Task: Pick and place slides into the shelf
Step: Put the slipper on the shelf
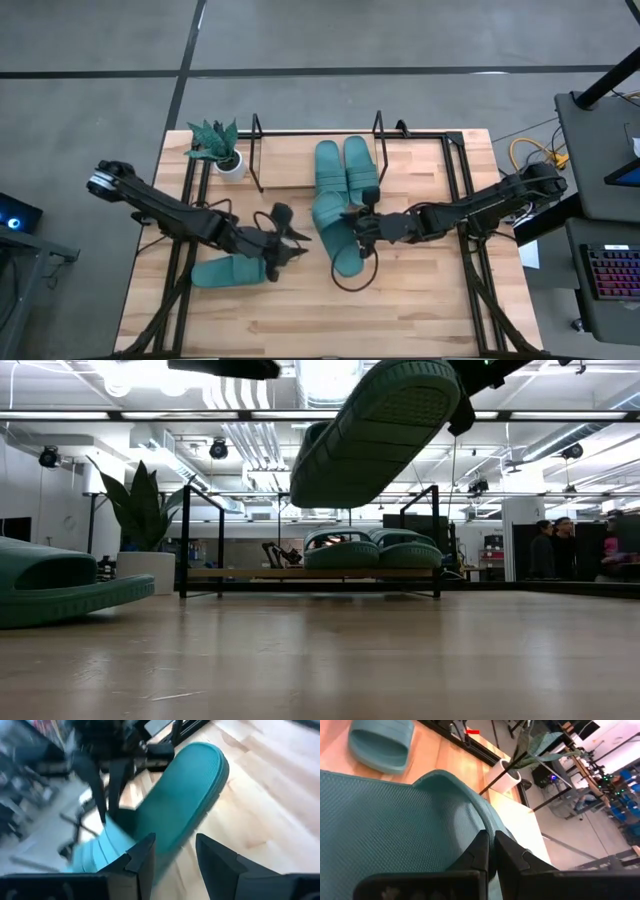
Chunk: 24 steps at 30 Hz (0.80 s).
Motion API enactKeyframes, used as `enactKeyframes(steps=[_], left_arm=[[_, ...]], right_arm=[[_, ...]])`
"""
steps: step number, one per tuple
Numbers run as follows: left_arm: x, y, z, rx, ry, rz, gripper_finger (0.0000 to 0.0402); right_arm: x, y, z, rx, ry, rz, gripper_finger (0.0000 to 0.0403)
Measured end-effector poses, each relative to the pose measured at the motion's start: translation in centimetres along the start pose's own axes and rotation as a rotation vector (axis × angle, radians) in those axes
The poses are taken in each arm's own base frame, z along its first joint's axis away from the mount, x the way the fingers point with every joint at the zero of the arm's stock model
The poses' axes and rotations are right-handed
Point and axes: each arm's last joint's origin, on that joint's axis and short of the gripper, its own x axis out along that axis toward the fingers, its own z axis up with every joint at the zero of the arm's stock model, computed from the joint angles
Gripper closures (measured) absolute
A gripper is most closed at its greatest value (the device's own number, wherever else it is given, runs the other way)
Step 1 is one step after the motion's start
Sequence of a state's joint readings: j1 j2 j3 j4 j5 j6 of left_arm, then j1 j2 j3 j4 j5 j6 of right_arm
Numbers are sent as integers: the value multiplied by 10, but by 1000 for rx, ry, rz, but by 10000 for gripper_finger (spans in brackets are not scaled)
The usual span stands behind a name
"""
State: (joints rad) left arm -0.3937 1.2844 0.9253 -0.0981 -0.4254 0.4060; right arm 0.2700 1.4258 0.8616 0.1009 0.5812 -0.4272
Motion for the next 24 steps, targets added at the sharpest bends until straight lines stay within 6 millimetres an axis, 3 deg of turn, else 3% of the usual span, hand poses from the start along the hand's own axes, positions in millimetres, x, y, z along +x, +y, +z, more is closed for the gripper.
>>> enactKeyframes(steps=[5,9,16,21,24], left_arm=[[-21,7,-7,-273,-18,7,276],[-19,-1,-26,-402,-47,90,276],[-23,-22,-58,-391,-115,255,276],[-46,-20,-47,-381,-228,243,276],[-48,-26,-50,-368,-223,231,276]], right_arm=[[-1,-5,10,8,-95,-46,394],[0,-13,19,-6,-177,-104,394],[11,-36,13,27,-171,-195,394],[29,-54,2,68,-148,-277,394],[43,-65,-4,104,-185,-339,394]])
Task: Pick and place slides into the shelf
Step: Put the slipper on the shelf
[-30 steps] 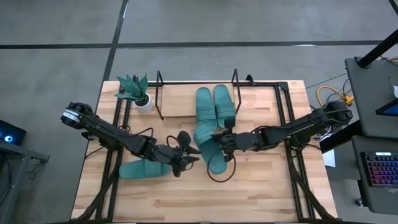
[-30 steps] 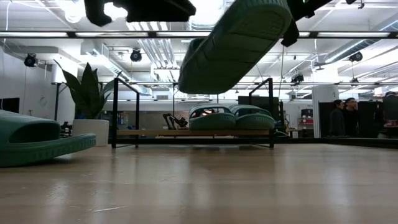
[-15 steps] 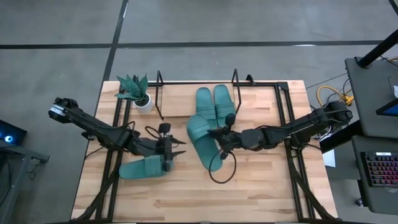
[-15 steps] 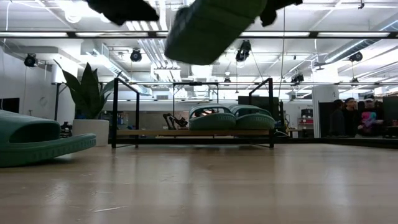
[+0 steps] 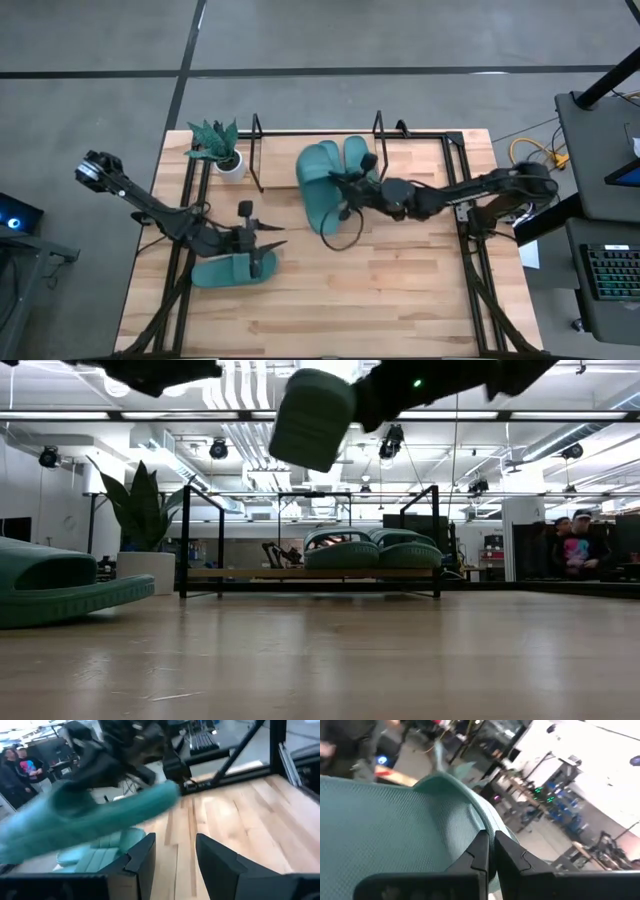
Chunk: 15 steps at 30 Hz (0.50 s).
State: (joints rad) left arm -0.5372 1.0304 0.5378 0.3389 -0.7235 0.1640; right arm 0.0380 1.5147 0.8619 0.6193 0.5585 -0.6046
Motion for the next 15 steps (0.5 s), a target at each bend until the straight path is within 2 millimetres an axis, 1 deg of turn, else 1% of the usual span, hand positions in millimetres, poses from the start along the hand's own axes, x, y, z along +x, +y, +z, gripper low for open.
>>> enactKeyframes(steps=[3,7,10,15], left_arm=[[-4,-3,-8,28,32,83,276],[-18,-3,-7,24,44,297,276],[-26,-7,-14,54,56,317,276],[-32,-10,-12,39,36,290,276]], right_arm=[[22,-1,-7,-11,-6,-26,394],[58,-1,-12,-30,32,-58,394],[86,-4,-13,-59,51,-88,394],[130,-14,-18,-58,67,-40,394]])
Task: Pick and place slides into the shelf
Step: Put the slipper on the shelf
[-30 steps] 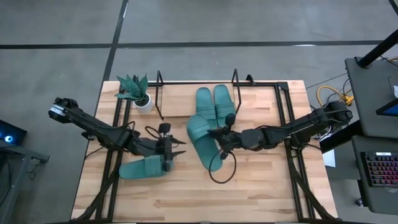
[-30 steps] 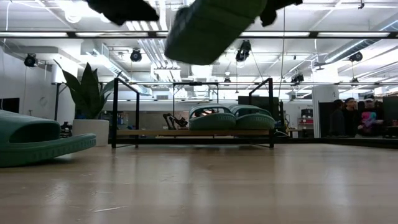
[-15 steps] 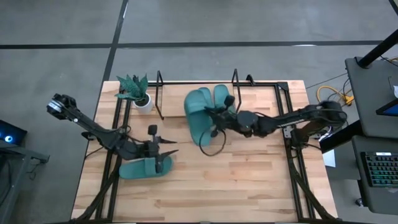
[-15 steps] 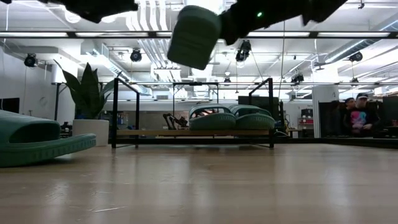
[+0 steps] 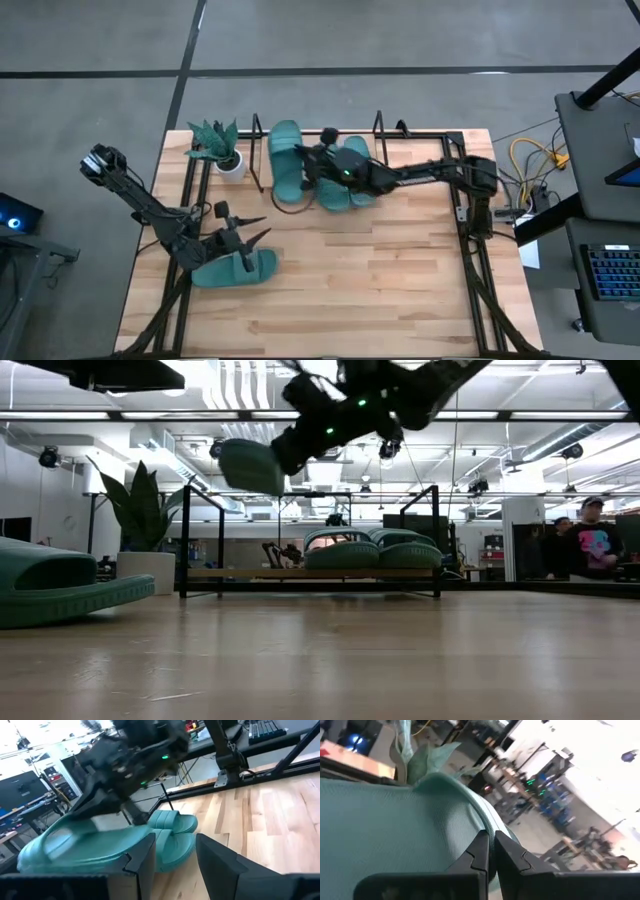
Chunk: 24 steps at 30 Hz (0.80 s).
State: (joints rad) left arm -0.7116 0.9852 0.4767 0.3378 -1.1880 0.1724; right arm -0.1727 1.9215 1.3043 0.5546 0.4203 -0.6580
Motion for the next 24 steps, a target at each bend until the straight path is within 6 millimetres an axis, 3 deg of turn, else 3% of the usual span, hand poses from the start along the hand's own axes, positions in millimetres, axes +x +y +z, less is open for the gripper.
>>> enactKeyframes(steps=[5,9,17,24], left_arm=[[-3,-1,-1,1,2,10,276],[-8,-3,-2,8,2,32,276],[-21,-8,-3,21,-7,40,276],[-23,-9,-4,23,-6,57,276]], right_arm=[[39,-10,-11,-18,67,12,394],[59,-16,-29,-30,112,-2,394],[71,-28,-50,64,79,69,394],[73,-23,-57,90,110,100,394]])
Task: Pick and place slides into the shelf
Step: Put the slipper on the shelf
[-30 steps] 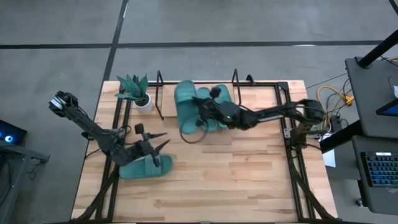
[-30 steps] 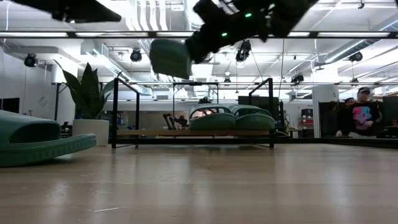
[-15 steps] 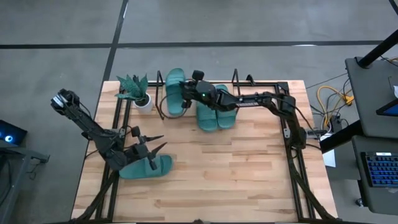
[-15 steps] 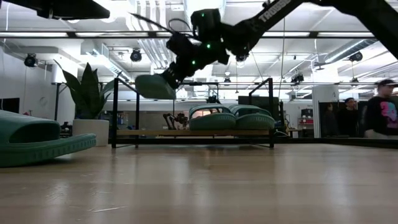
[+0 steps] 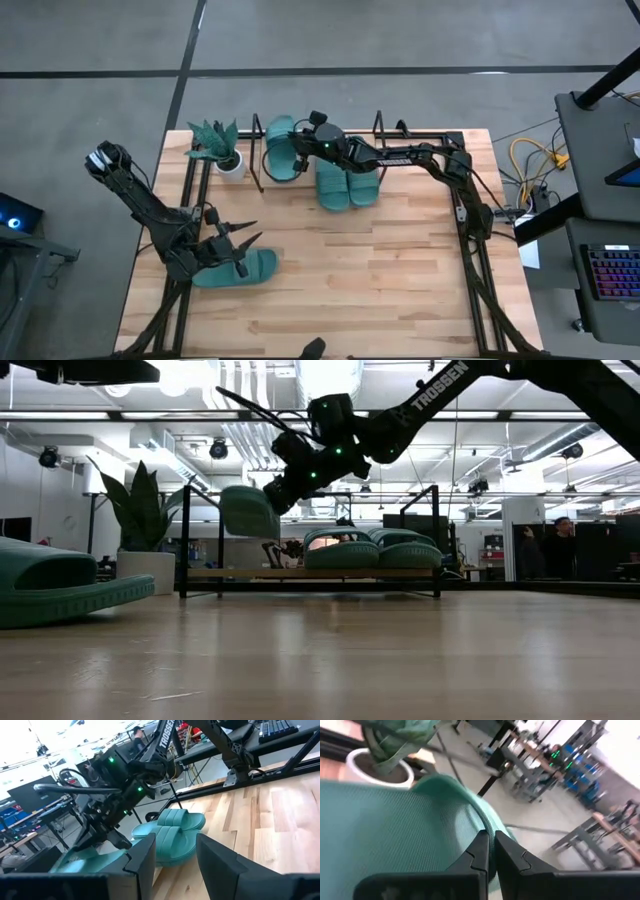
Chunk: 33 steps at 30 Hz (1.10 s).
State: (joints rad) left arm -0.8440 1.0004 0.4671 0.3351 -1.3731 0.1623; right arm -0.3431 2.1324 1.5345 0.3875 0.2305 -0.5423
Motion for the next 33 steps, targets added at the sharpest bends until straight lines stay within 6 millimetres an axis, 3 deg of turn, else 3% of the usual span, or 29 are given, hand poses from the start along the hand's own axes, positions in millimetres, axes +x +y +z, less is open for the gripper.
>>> enactKeyframes(steps=[11,19,33], left_arm=[[0,-1,-1,5,1,1,276],[0,-2,-2,12,3,1,276],[0,-3,-2,18,3,0,276]], right_arm=[[12,12,-1,48,-3,5,394],[24,33,2,-56,83,-34,394],[35,33,12,-131,189,29,393]])
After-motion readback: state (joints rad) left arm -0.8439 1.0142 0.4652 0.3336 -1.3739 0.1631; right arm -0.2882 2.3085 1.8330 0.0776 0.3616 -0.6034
